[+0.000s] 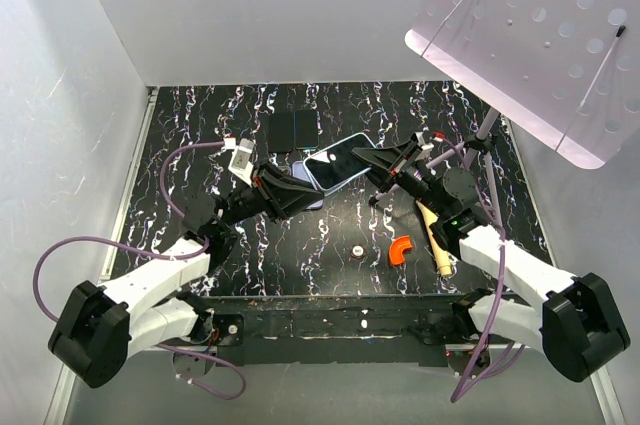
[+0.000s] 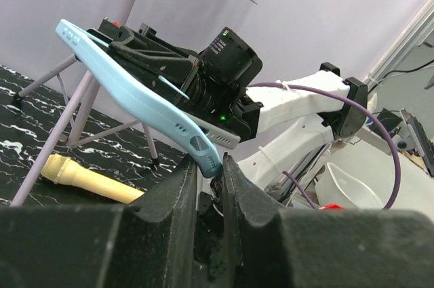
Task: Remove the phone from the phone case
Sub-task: Remove the phone case from the phone.
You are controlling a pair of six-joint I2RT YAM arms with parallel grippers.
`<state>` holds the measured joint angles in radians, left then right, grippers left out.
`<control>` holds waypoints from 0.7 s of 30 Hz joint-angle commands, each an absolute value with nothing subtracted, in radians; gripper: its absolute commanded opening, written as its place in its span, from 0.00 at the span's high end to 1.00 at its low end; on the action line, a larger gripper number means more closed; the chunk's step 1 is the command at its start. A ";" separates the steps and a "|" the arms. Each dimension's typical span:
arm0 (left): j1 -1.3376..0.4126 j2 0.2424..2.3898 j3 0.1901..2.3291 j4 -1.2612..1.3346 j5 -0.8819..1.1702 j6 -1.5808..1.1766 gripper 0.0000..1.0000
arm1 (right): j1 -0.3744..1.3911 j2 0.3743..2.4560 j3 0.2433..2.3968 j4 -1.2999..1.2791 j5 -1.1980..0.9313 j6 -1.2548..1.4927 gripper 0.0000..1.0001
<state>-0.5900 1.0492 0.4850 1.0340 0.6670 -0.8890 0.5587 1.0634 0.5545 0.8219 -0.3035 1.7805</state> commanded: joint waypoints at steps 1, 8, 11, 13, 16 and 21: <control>-0.557 1.085 0.445 1.014 0.636 -0.775 1.00 | 0.623 1.060 0.574 1.189 -0.433 2.048 0.99; -0.557 0.994 0.453 0.967 0.715 -0.684 1.00 | 0.623 1.089 0.548 1.227 -0.430 2.068 0.99; -0.557 0.957 0.463 0.855 0.690 -0.628 1.00 | 0.623 1.109 0.548 1.259 -0.428 2.085 0.99; -0.557 0.942 0.479 0.757 0.631 -0.608 1.00 | 0.623 1.112 0.555 1.267 -0.431 2.089 0.99; -0.554 0.943 0.547 0.431 0.436 -0.607 1.00 | 0.621 1.120 0.581 1.263 -0.462 2.066 0.99; -0.543 0.927 0.540 0.460 0.527 -0.780 1.00 | 0.615 1.146 0.617 1.265 -0.512 1.941 0.99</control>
